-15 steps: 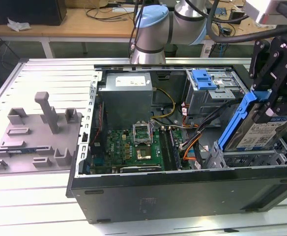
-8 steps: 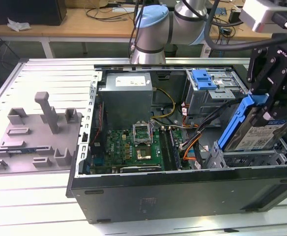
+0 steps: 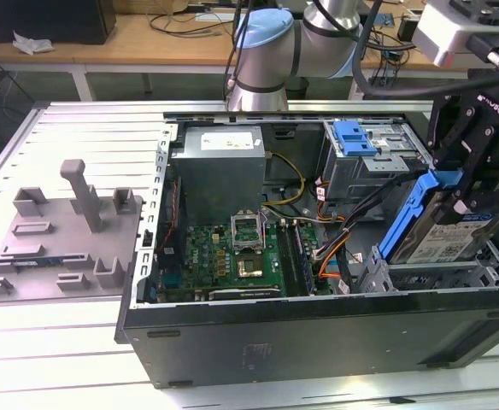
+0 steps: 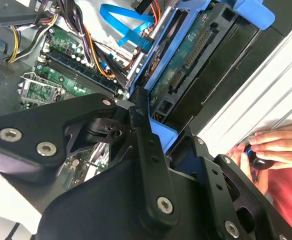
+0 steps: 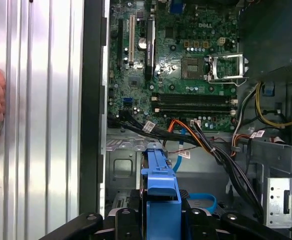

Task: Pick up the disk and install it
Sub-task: 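Insert the disk into the insertion slot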

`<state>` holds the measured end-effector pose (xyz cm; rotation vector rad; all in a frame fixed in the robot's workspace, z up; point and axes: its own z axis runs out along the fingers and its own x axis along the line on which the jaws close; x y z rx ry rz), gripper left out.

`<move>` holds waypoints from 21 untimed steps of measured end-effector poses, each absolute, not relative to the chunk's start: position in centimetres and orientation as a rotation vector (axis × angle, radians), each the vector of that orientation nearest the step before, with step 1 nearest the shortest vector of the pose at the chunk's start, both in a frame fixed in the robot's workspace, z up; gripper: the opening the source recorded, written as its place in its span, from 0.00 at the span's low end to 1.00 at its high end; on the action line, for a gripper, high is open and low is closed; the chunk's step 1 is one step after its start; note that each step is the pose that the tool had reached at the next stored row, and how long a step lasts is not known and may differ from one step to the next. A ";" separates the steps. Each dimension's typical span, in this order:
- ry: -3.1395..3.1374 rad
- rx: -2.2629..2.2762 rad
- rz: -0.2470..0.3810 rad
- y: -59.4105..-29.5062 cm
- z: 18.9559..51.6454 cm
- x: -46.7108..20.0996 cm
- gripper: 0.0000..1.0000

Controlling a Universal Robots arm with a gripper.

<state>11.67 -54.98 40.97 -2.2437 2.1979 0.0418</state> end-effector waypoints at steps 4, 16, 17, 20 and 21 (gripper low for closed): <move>2.198 -2.244 0.042 -55.0 40.6 11.7 0.37; 2.198 -2.244 0.042 -55.0 39.5 11.7 0.50; 2.198 -2.244 0.041 -55.0 39.5 11.7 0.56; 2.198 -2.244 0.042 -55.0 39.5 11.7 0.56; 2.198 -2.244 0.042 -55.0 39.5 11.7 0.56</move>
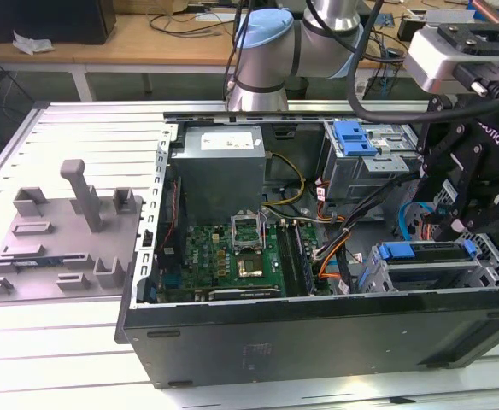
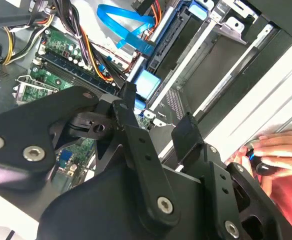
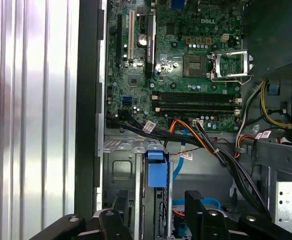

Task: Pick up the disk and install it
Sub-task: 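Insert the disk into the insertion slot, then insert the first disk wire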

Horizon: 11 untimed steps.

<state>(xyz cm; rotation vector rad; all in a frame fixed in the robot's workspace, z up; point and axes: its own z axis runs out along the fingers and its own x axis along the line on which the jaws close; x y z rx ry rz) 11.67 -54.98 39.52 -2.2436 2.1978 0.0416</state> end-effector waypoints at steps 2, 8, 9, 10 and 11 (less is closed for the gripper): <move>2.198 -2.244 0.042 -55.0 39.5 11.7 0.56; 2.198 -2.244 0.042 -55.0 39.5 11.7 0.56; 2.198 -2.244 0.042 -55.0 39.5 11.7 0.56; 2.198 -2.244 0.042 -55.0 39.5 11.7 0.56; 2.198 -2.244 0.042 -55.0 39.5 11.7 0.56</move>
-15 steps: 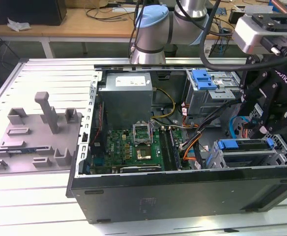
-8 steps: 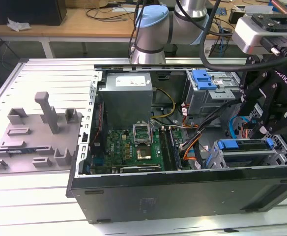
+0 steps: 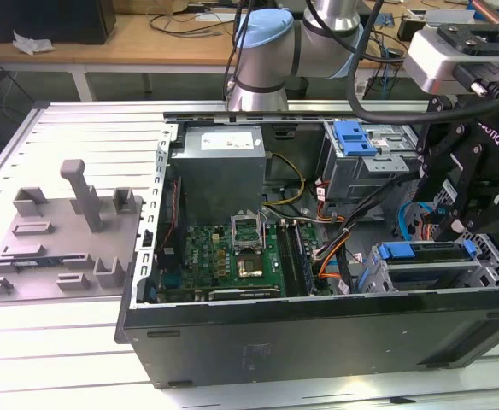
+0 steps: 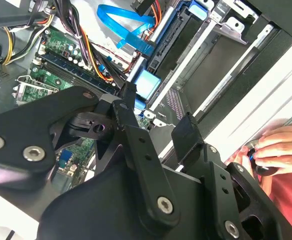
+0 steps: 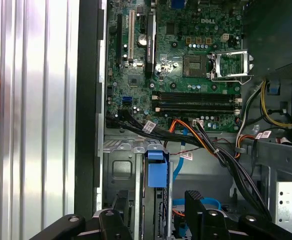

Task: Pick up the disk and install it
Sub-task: 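Insert the first disk wire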

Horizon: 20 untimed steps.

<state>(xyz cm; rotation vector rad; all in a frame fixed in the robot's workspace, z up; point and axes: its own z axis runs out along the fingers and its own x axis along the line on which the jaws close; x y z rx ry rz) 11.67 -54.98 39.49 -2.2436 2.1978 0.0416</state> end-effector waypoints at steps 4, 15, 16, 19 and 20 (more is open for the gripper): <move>2.201 -2.247 0.035 -54.8 39.5 11.7 0.56; 2.297 -2.341 -0.189 -49.1 39.5 11.7 0.56; 2.308 -2.351 -0.216 -48.4 39.5 11.7 0.56; 2.329 -2.373 -0.274 -46.9 39.5 11.7 0.56; 2.337 -2.381 -0.294 -46.7 39.5 11.7 0.56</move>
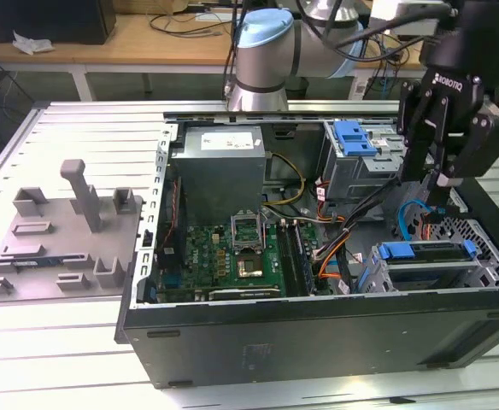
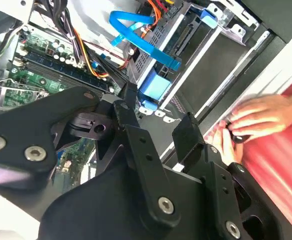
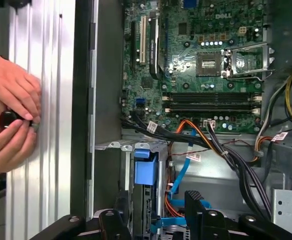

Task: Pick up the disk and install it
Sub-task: 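Insert the first disk wire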

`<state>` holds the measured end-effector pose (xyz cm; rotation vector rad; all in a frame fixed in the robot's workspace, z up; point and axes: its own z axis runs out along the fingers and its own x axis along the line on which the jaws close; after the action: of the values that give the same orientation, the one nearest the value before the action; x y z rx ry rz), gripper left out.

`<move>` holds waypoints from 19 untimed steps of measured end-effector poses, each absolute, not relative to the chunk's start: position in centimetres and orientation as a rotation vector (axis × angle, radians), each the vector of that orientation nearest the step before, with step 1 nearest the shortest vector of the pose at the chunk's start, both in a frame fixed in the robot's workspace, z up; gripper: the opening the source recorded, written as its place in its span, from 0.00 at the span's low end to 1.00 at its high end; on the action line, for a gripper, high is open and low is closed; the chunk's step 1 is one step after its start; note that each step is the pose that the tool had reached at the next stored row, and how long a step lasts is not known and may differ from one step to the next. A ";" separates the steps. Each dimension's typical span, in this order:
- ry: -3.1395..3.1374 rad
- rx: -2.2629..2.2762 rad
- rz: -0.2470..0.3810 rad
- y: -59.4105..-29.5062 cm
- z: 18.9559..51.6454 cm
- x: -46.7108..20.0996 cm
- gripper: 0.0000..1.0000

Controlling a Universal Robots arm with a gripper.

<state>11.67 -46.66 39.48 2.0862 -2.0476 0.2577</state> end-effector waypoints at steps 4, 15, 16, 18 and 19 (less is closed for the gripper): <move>-2.025 2.066 0.290 -45.8 39.5 11.7 0.56; -2.018 2.075 0.281 -44.5 39.4 14.5 0.56; -2.018 2.075 0.281 -44.5 39.4 14.8 0.56; -2.016 2.073 0.281 -44.5 39.4 15.7 0.56; -2.009 2.067 0.284 -44.5 39.4 16.2 0.56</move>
<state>16.16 -44.47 39.41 2.0675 -2.0091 0.2844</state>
